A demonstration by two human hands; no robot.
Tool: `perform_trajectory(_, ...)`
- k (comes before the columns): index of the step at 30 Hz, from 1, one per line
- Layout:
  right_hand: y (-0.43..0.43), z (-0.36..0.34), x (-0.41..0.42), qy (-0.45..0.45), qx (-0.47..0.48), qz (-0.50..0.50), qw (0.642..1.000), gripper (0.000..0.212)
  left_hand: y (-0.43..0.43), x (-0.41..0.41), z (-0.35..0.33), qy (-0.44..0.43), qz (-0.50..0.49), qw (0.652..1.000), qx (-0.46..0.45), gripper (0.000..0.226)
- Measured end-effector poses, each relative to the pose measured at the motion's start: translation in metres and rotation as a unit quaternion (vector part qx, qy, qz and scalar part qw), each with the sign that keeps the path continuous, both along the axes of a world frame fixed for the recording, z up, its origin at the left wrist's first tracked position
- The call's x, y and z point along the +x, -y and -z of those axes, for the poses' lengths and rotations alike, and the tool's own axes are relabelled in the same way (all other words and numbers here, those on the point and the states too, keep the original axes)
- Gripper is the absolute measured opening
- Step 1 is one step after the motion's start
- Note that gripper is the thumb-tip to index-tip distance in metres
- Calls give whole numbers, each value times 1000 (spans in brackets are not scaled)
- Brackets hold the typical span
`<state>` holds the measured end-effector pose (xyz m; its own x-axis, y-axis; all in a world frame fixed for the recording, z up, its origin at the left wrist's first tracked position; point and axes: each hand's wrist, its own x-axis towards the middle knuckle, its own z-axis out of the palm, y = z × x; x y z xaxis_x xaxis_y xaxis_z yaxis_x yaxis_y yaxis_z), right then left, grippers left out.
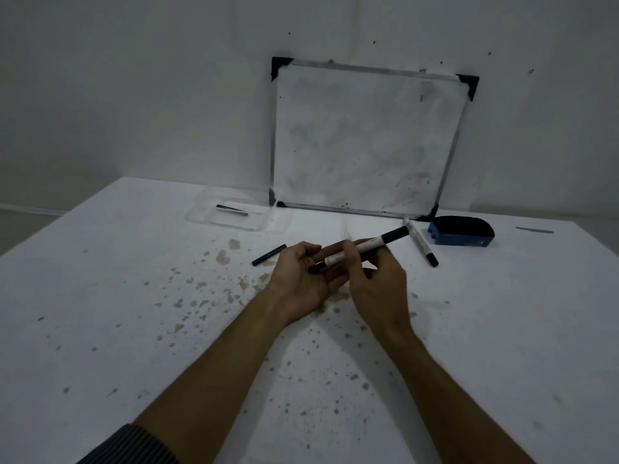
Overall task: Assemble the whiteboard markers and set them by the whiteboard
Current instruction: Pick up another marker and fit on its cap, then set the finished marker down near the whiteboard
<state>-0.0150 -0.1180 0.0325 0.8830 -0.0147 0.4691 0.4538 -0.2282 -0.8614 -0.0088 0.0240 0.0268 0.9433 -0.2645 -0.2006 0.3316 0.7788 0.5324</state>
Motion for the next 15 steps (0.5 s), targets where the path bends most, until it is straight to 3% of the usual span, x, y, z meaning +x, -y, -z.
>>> perform_trajectory(5,12,-2,9,-86,65,37,993,22,0,-3,-4,18,38,999,13,41)
perform_trajectory(10,22,-3,19,-165,82,42,982,34,-4,-5,-4,80,76,984,139,33)
perform_trajectory(15,38,-10,29,-298,180,12,937,29,-12,-10,-7,109,89,961,239,33)
